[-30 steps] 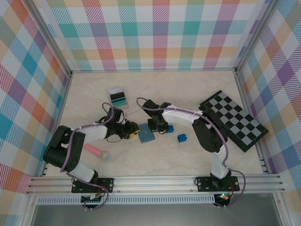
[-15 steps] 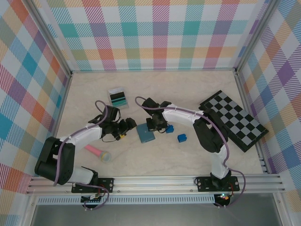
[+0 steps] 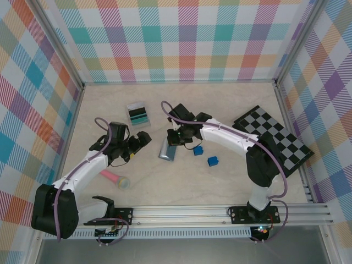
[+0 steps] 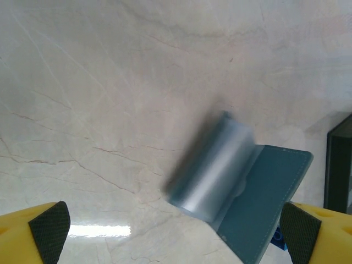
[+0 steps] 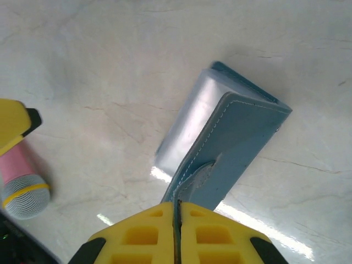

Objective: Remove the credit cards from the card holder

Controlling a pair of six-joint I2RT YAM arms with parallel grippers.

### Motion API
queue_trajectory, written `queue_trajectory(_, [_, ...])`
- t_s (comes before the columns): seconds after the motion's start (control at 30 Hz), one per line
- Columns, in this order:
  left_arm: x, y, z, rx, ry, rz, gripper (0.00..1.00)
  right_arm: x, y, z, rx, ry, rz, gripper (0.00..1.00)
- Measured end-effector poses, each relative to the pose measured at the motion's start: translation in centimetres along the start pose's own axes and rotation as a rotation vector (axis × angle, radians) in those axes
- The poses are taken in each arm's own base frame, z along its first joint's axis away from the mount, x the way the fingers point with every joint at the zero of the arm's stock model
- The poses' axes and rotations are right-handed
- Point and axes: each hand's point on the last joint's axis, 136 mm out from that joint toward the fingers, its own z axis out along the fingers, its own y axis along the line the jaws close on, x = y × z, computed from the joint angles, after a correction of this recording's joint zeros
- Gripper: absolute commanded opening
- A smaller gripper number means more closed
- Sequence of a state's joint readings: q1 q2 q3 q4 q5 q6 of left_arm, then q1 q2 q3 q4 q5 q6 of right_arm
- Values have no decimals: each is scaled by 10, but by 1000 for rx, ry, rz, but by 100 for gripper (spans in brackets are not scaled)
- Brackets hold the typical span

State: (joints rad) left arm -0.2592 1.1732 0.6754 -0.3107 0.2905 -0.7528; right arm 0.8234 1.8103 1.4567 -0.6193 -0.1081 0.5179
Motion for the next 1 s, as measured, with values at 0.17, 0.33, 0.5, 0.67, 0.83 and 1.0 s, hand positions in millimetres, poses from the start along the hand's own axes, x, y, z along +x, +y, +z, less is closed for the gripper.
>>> queue_trajectory(0.17, [8, 5, 5, 11, 24, -22, 100, 1, 5, 4, -25, 15, -3, 7])
queue_trajectory(0.33, [7, -3, 6, 49, 30, -14, 99, -1, -4, 4, 14, 7, 1, 7])
queue_trajectory(0.5, [9, -10, 12, 91, 54, -3, 94, -7, -30, 5, 70, 0, 44, 7])
queue_trajectory(0.67, [16, -14, 25, 124, 117, -11, 79, -7, -76, 17, 163, 27, 119, 7])
queue_trajectory(0.83, [22, -20, 40, 174, 180, -54, 64, 0, -104, 31, 225, 73, 166, 7])
queue_trajectory(1.0, [27, -24, 52, 203, 223, -77, 55, 6, -109, 40, 234, 102, 172, 8])
